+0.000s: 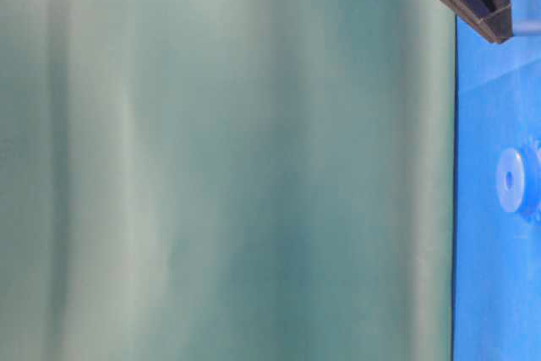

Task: Insert the shaft placed at a random location into the center hole of the small gear at another random location.
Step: 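Close the right gripper around the silver shaft and lift it, then carry the held shaft left over the blue gear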

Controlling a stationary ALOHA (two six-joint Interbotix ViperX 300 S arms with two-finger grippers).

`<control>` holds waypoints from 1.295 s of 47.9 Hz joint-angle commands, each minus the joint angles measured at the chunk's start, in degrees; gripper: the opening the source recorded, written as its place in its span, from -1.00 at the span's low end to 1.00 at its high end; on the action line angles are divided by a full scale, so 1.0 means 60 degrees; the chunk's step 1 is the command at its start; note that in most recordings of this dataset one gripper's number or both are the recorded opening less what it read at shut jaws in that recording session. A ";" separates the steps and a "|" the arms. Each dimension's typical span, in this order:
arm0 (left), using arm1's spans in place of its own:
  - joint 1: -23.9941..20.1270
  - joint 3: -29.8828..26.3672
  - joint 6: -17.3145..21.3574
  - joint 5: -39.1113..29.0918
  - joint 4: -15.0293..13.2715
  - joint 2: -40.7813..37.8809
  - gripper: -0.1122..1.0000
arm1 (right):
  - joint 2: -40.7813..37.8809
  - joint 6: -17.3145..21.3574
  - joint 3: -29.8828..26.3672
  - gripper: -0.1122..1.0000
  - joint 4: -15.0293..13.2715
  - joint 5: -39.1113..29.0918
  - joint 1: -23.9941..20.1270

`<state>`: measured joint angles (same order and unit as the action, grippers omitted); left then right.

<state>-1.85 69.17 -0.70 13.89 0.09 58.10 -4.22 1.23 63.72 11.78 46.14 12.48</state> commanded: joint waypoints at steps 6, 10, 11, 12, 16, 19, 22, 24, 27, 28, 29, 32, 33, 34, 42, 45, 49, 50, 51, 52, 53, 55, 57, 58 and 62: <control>-0.0059 -0.0088 0.0000 0.0044 0.0015 -0.0044 -0.80 | 0.0088 0.0000 -0.0117 -0.74 -0.0029 0.0000 0.0000; -0.0059 -0.0088 -0.0015 0.0044 0.0000 -0.0029 -0.80 | 0.0234 0.0015 -0.0117 -0.74 -0.0044 -0.0103 0.0000; -0.0059 -0.0088 -0.0015 0.0044 0.0015 -0.0044 -0.80 | 0.0308 0.0015 -0.0117 -0.74 -0.0044 -0.0146 0.0000; -0.0059 -0.0088 -0.0015 0.0015 0.0015 -0.0044 -0.80 | 0.0381 0.0000 -0.0132 -0.74 -0.0044 -0.0205 0.0000; -0.0059 -0.0088 -0.0015 0.0015 0.0000 -0.0029 -0.80 | 0.0791 -0.0015 -0.0176 -0.74 -0.0044 -0.0527 0.0000; -0.0059 -0.0088 -0.0015 0.0015 0.0015 -0.0044 -0.80 | 0.1260 -0.0073 -0.0220 -0.74 -0.0029 -0.0879 0.0000; -0.0059 -0.0088 -0.0015 0.0044 0.0015 -0.0044 -0.80 | 0.1670 -0.0103 -0.0264 -0.74 -0.0044 -0.1245 0.0000; -0.0059 -0.0088 -0.0015 0.0044 0.0015 -0.0044 -0.80 | 0.1934 -0.0132 -0.0322 -0.74 -0.0029 -0.1494 0.0000; -0.0059 -0.0088 -0.0015 0.0044 0.0015 -0.0044 -0.80 | 0.2314 -0.0176 -0.0396 -0.74 -0.0044 -0.1875 0.0000; -0.0059 -0.0088 -0.0015 0.0044 0.0000 -0.0029 -0.80 | 0.2402 -0.0190 -0.0410 -0.74 -0.0044 -0.1992 0.0015; -0.0059 -0.0088 -0.0015 0.0015 0.0015 -0.0044 -0.80 | 0.2490 -0.0205 -0.0439 -0.74 -0.0029 -0.2095 0.0015; -0.0059 -0.0103 -0.0015 0.0015 0.0015 -0.0029 -0.80 | 0.2651 -0.0249 -0.0498 -0.74 -0.0044 -0.2329 0.0000; -0.0059 -0.0088 -0.0015 0.0044 0.0015 -0.0029 -0.80 | 0.2681 -0.0264 -0.0513 -0.74 -0.0044 -0.2373 0.0000; -0.0059 -0.0088 -0.0015 0.0044 0.0015 -0.0029 -0.80 | 0.2681 -0.0278 -0.0513 -0.74 -0.0044 -0.2402 0.0000; -0.0059 -0.0088 -0.0015 0.0044 0.0015 -0.0029 -0.80 | 0.2666 -0.0278 -0.0542 -0.74 -0.0044 -0.2520 0.0000; -0.0059 -0.0088 -0.0015 0.0044 0.0015 -0.0029 -0.80 | 0.2666 -0.0278 -0.0557 -0.74 -0.0044 -0.2505 0.0000; -0.0059 -0.0088 -0.0015 0.0015 0.0015 -0.0044 -0.80 | 0.2622 -0.0278 -0.0630 -0.74 -0.0044 -0.2505 0.0000; -0.0059 -0.0088 -0.0015 0.0015 0.0015 -0.0029 -0.80 | 0.2593 -0.0278 -0.0659 -0.74 -0.0044 -0.2505 0.0000; -0.0059 -0.0088 -0.0015 0.0015 0.0000 -0.0029 -0.80 | 0.2563 -0.0278 -0.0703 -0.74 -0.0044 -0.2520 0.0015; -0.0059 -0.0088 -0.0015 0.0015 0.0015 -0.0029 -0.80 | 0.2505 -0.0278 -0.0791 -0.74 -0.0044 -0.2505 0.0000; -0.0059 -0.0088 -0.0015 0.0015 0.0015 -0.0044 -0.80 | 0.2446 -0.0278 -0.0864 -0.74 -0.0044 -0.2520 0.0000; -0.0059 -0.0088 -0.0015 0.0015 0.0015 -0.0044 -0.80 | 0.2329 -0.0278 -0.1011 -0.74 -0.0044 -0.2549 0.0000; -0.0059 -0.0088 -0.0015 0.0000 0.0000 -0.0044 -0.80 | 0.2183 -0.0278 -0.1187 -0.74 -0.0029 -0.2549 0.0000; -0.0059 -0.0088 -0.0015 0.0000 0.0015 -0.0044 -0.80 | 0.2095 -0.0278 -0.1274 -0.74 -0.0044 -0.2563 0.0000; -0.0059 -0.0088 -0.0015 0.0000 0.0000 -0.0029 -0.80 | 0.1743 -0.0278 -0.1699 -0.74 -0.0044 -0.2666 -0.0029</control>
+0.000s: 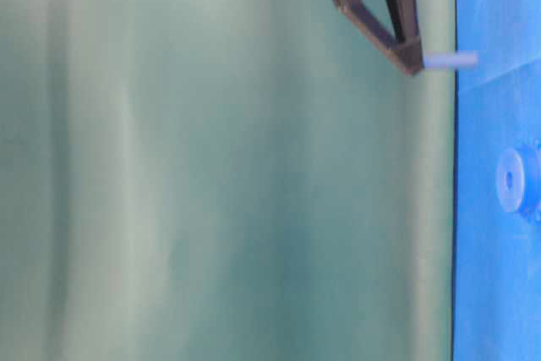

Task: Insert the shaft placed at a random location into the center hole of the small gear at another random location.
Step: 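Carry the held shaft left over the blue gear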

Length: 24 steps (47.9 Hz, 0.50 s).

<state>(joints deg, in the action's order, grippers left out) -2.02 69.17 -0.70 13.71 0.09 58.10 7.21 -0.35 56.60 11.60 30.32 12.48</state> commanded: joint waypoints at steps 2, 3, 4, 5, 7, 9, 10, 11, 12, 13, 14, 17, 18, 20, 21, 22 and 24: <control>-0.0029 -0.0088 -0.0015 0.0029 0.0015 -0.0044 -0.80 | -0.0337 -0.0029 -0.0762 -0.74 -0.0015 -0.0117 -0.0044; -0.0029 -0.0088 -0.0015 0.0029 0.0015 -0.0029 -0.80 | -0.0410 -0.0044 -0.0894 -0.74 -0.0015 -0.0146 -0.0059; -0.0029 -0.0088 -0.0015 0.0015 0.0015 -0.0029 -0.80 | -0.0513 -0.0044 -0.1011 -0.74 -0.0029 -0.0205 -0.0073; -0.0029 -0.0088 -0.0015 0.0015 0.0015 -0.0029 -0.80 | -0.0645 -0.0044 -0.1216 -0.74 -0.0044 -0.0278 -0.0088; -0.0029 -0.0088 -0.0015 0.0000 0.0015 -0.0029 -0.80 | -0.0820 -0.0044 -0.1479 -0.74 -0.0073 -0.0366 -0.0117; -0.0029 -0.0088 -0.0015 0.0000 0.0000 -0.0029 -0.80 | -0.0996 -0.0044 -0.1758 -0.74 -0.0117 -0.0498 -0.0161; -0.0029 -0.0088 -0.0015 -0.0015 0.0015 -0.0044 -0.80 | -0.1084 -0.0044 -0.1890 -0.74 -0.0132 -0.0557 -0.0190; -0.0029 -0.0088 -0.0015 -0.0029 0.0015 -0.0029 -0.80 | -0.1157 -0.0044 -0.2007 -0.74 -0.0146 -0.0630 -0.0205; -0.0029 -0.0088 -0.0015 -0.0029 0.0000 -0.0029 -0.80 | -0.1230 -0.0044 -0.2139 -0.74 -0.0146 -0.0688 -0.0220; -0.0029 -0.0088 -0.0015 -0.0029 0.0015 -0.0029 -0.80 | -0.1304 -0.0044 -0.2256 -0.74 -0.0146 -0.0732 -0.0234; -0.0029 -0.0088 -0.0015 -0.0029 0.0015 -0.0029 -0.80 | -0.1377 -0.0044 -0.2358 -0.74 -0.0146 -0.0806 -0.0234; -0.0029 -0.0088 -0.0015 -0.0044 0.0015 -0.0044 -0.80 | -0.1553 -0.0044 -0.2681 -0.74 -0.0146 -0.0967 -0.0249; -0.0029 -0.0088 -0.0015 -0.0059 0.0000 -0.0044 -0.80 | -0.1641 -0.0044 -0.2798 -0.74 -0.0146 -0.1025 -0.0249; -0.0029 -0.0088 -0.0015 -0.0059 0.0015 -0.0029 -0.80 | -0.1729 -0.0044 -0.2944 -0.74 -0.0146 -0.1113 -0.0249; -0.0029 -0.0088 -0.0015 -0.0073 0.0015 -0.0029 -0.80 | -0.1772 -0.0044 -0.3018 -0.74 -0.0146 -0.1143 -0.0249; -0.0029 -0.0088 -0.0015 -0.0073 0.0015 -0.0029 -0.80 | -0.1802 -0.0044 -0.3076 -0.74 -0.0161 -0.1157 -0.0249; -0.0029 -0.0103 -0.0015 -0.0073 0.0015 -0.0029 -0.80 | -0.1875 -0.0044 -0.3164 -0.74 -0.0146 -0.1172 -0.0249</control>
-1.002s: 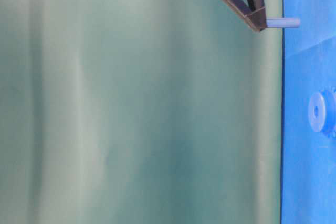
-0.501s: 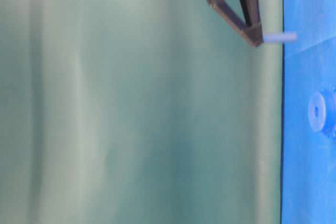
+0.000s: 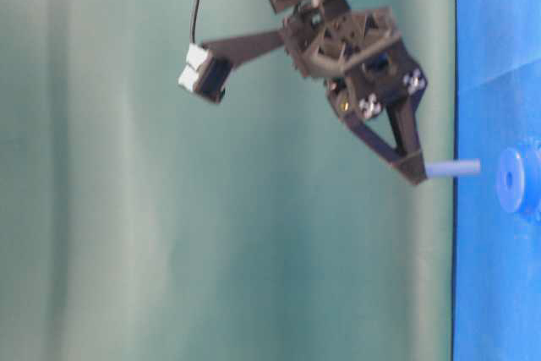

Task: Insert the shaft placed at a random location into the center hole of the small gear at another random location.
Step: 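Carry the held shaft left over the blue gear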

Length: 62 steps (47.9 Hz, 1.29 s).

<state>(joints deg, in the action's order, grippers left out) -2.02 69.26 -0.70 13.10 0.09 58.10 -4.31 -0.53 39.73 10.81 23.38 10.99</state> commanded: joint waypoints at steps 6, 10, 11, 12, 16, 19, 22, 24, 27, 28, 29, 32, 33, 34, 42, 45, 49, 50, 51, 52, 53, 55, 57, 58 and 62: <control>-0.0029 -0.0117 -0.0015 0.0029 0.0015 -0.0015 -0.80 | -0.0029 -0.0015 -0.0425 -0.74 -0.0015 -0.0015 -0.0015; -0.0029 -0.0117 -0.0015 0.0029 0.0015 0.0059 -0.80 | -0.0029 -0.0015 -0.0396 -0.74 -0.0015 0.0029 0.0000; -0.0029 -0.0117 -0.0015 0.0029 0.0015 0.0073 -0.80 | -0.0029 -0.0015 -0.0396 -0.74 -0.0029 0.0015 -0.0015; -0.0029 -0.0132 -0.0015 0.0029 0.0000 0.0103 -0.80 | -0.0029 -0.0029 -0.0396 -0.74 -0.0029 0.0015 -0.0015; -0.0029 -0.0132 -0.0015 -0.0029 0.0000 0.0176 -0.80 | -0.0044 -0.0015 -0.0352 -0.74 -0.0029 0.0029 -0.0015; -0.0029 -0.0146 -0.0015 -0.0044 0.0015 0.0205 -0.80 | -0.0088 -0.0015 -0.0337 -0.74 -0.0015 0.0073 0.0000; -0.0029 -0.0146 -0.0029 -0.0059 0.0000 0.0205 -0.80 | -0.0190 -0.0015 -0.0322 -0.74 -0.0015 0.0146 0.0000; -0.0029 -0.0132 -0.0029 -0.0044 0.0000 0.0205 -0.80 | -0.0264 0.0000 -0.0322 -0.74 -0.0015 0.0220 -0.0015; -0.0029 -0.0132 -0.0029 -0.0059 0.0015 0.0205 -0.80 | -0.0396 0.0015 -0.0322 -0.74 0.0000 0.0293 0.0000; -0.0029 -0.0132 -0.0044 -0.0059 0.0015 0.0205 -0.80 | -0.0439 0.0029 -0.0308 -0.74 0.0015 0.0337 -0.0015; -0.0029 -0.0132 -0.0044 -0.0044 0.0015 0.0205 -0.80 | -0.0469 0.0029 -0.0308 -0.74 0.0015 0.0366 -0.0015; -0.0029 -0.0132 -0.0029 -0.0059 0.0015 0.0205 -0.80 | -0.0586 0.0044 -0.0293 -0.74 0.0029 0.0439 -0.0015; -0.0029 -0.0132 -0.0029 -0.0059 0.0015 0.0205 -0.80 | -0.0615 0.0059 -0.0293 -0.74 0.0015 0.0469 -0.0015; -0.0029 -0.0132 -0.0044 -0.0059 0.0015 0.0205 -0.80 | -0.0630 0.0059 -0.0278 -0.74 0.0015 0.0498 0.0000; -0.0029 -0.0117 -0.0029 -0.0044 0.0015 0.0205 -0.80 | -0.0688 0.0088 -0.0205 -0.74 0.0029 0.0674 -0.0015; -0.0029 -0.0117 -0.0029 -0.0059 0.0000 0.0205 -0.80 | -0.0688 0.0103 -0.0190 -0.74 0.0029 0.0688 -0.0015; -0.0029 -0.0117 -0.0029 -0.0059 0.0015 0.0205 -0.80 | -0.0674 0.0103 -0.0190 -0.74 0.0029 0.0688 -0.0015; -0.0029 -0.0117 -0.0029 -0.0059 0.0015 0.0205 -0.80 | -0.0674 0.0103 -0.0190 -0.74 0.0044 0.0688 -0.0015; -0.0029 -0.0117 -0.0029 -0.0059 0.0015 0.0205 -0.80 | -0.0659 0.0103 -0.0190 -0.74 0.0044 0.0688 -0.0015; -0.0029 -0.0117 -0.0029 -0.0059 0.0015 0.0205 -0.80 | -0.0645 0.0103 -0.0190 -0.74 0.0044 0.0688 -0.0015; -0.0029 -0.0117 -0.0029 -0.0059 0.0000 0.0205 -0.80 | -0.0630 0.0103 -0.0190 -0.74 0.0044 0.0688 -0.0015; -0.0029 -0.0117 -0.0044 -0.0088 0.0015 0.0205 -0.80 | -0.0571 0.0103 -0.0190 -0.74 0.0044 0.0688 -0.0015; -0.0029 -0.0117 -0.0029 -0.0117 0.0015 0.0205 -0.80 | -0.0513 0.0103 -0.0190 -0.74 0.0029 0.0674 -0.0015; -0.0029 -0.0117 -0.0029 -0.0132 0.0015 0.0205 -0.80 | -0.0483 0.0088 -0.0190 -0.74 0.0029 0.0688 -0.0015; -0.0029 -0.0117 -0.0029 -0.0146 0.0000 0.0205 -0.80 | -0.0322 0.0073 -0.0205 -0.74 0.0044 0.0645 -0.0015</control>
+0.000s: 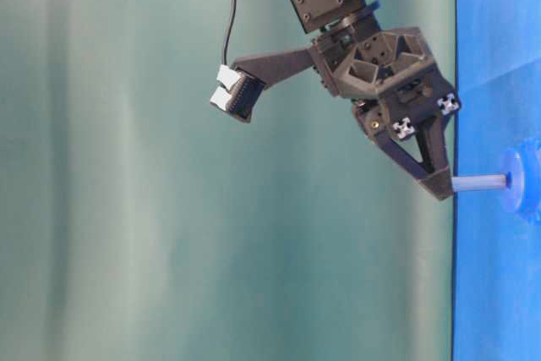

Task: Insert the shaft placed at a random location into the center hole of the small gear at another random location.
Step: 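Carry the held shaft left over the blue gear, then align the shaft above the gear's center hole with the right gripper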

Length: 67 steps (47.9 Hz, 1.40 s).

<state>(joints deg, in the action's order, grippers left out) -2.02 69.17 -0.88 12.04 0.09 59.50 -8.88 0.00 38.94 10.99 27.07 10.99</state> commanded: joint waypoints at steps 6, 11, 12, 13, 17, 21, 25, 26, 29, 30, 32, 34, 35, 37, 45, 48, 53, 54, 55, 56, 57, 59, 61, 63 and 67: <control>-0.0029 -0.0103 0.0000 0.0029 0.0015 -0.0029 -0.80 | 0.0659 -0.0044 -0.0117 -0.74 0.0000 0.0000 -0.0015; -0.0029 -0.0103 0.0000 0.0029 0.0015 -0.0029 -0.80 | 0.0835 -0.0044 -0.0132 -0.74 0.0000 -0.0073 -0.0015; -0.0029 -0.0103 0.0000 0.0029 0.0015 -0.0029 -0.80 | 0.0850 -0.0044 -0.0132 -0.74 -0.0015 -0.0073 -0.0015; -0.0029 -0.0103 0.0000 0.0029 0.0015 -0.0029 -0.80 | 0.0879 -0.0044 -0.0132 -0.74 0.0000 -0.0088 -0.0015; -0.0029 -0.0103 0.0000 0.0029 0.0015 -0.0029 -0.80 | 0.0937 -0.0044 -0.0132 -0.74 0.0000 -0.0117 -0.0029; -0.0029 -0.0103 0.0000 0.0029 0.0015 -0.0029 -0.80 | 0.0937 -0.0044 -0.0132 -0.74 0.0000 -0.0117 -0.0044; -0.0029 -0.0103 0.0000 0.0029 0.0015 -0.0029 -0.80 | 0.0937 -0.0044 -0.0132 -0.74 0.0000 -0.0117 -0.0073; -0.0029 -0.0103 0.0000 0.0029 0.0015 -0.0029 -0.80 | 0.0937 -0.0044 -0.0117 -0.74 0.0000 -0.0117 -0.0088; -0.0029 -0.0103 0.0000 0.0029 0.0015 -0.0029 -0.80 | 0.0937 -0.0044 -0.0117 -0.74 0.0000 -0.0117 -0.0117; -0.0029 -0.0103 0.0000 0.0029 0.0000 -0.0029 -0.80 | 0.0937 -0.0044 -0.0117 -0.74 0.0000 -0.0117 -0.0132; -0.0029 -0.0103 0.0000 0.0029 0.0015 -0.0029 -0.80 | 0.0923 -0.0044 -0.0117 -0.74 0.0000 -0.0117 -0.0132; -0.0029 -0.0103 0.0000 0.0029 0.0000 -0.0029 -0.80 | 0.0864 -0.0044 -0.0103 -0.74 0.0000 -0.0117 -0.0132; -0.0029 -0.0103 0.0000 0.0029 0.0000 -0.0029 -0.80 | 0.0835 -0.0044 -0.0117 -0.74 0.0000 -0.0117 -0.0132; -0.0029 -0.0103 0.0000 0.0029 0.0000 -0.0029 -0.80 | 0.0762 -0.0029 -0.0117 -0.74 0.0000 -0.0117 -0.0132; -0.0029 -0.0103 0.0000 0.0029 0.0015 -0.0029 -0.80 | 0.0439 0.0015 -0.0132 -0.74 0.0015 -0.0073 -0.0161; -0.0029 -0.0088 0.0000 0.0029 0.0015 -0.0029 -0.80 | 0.0352 0.0015 -0.0146 -0.74 0.0059 -0.0059 -0.0176; -0.0029 -0.0103 0.0000 0.0029 0.0015 -0.0029 -0.80 | 0.0205 0.0029 -0.0146 -0.74 0.0132 0.0015 -0.0205; -0.0029 -0.0088 0.0000 0.0029 0.0000 -0.0029 -0.80 | 0.0190 0.0029 -0.0146 -0.74 0.0132 0.0029 -0.0205; -0.0029 -0.0088 0.0000 0.0029 0.0015 -0.0015 -0.80 | 0.0161 0.0029 -0.0146 -0.74 0.0132 0.0044 -0.0220; -0.0029 -0.0088 0.0000 0.0029 0.0015 -0.0029 -0.80 | 0.0146 0.0029 -0.0146 -0.74 0.0132 0.0044 -0.0220; -0.0029 -0.0088 0.0000 0.0029 0.0015 -0.0029 -0.80 | 0.0117 0.0015 -0.0146 -0.74 0.0132 0.0059 -0.0220; -0.0029 -0.0088 0.0000 0.0029 0.0015 -0.0029 -0.80 | 0.0088 0.0029 -0.0146 -0.74 0.0132 0.0059 -0.0220; -0.0029 -0.0088 0.0000 0.0029 0.0015 -0.0029 -0.80 | 0.0059 0.0029 -0.0146 -0.74 0.0132 0.0059 -0.0220; -0.0029 -0.0088 0.0000 0.0029 0.0015 -0.0029 -0.80 | 0.0044 0.0029 -0.0146 -0.74 0.0132 0.0059 -0.0220; -0.0029 -0.0088 0.0000 0.0029 0.0000 -0.0029 -0.80 | 0.0044 0.0029 -0.0146 -0.74 0.0132 0.0073 -0.0234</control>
<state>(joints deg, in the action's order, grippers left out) -2.02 69.26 -0.88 11.95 0.09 59.50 -9.49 0.09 38.94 11.69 26.81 9.84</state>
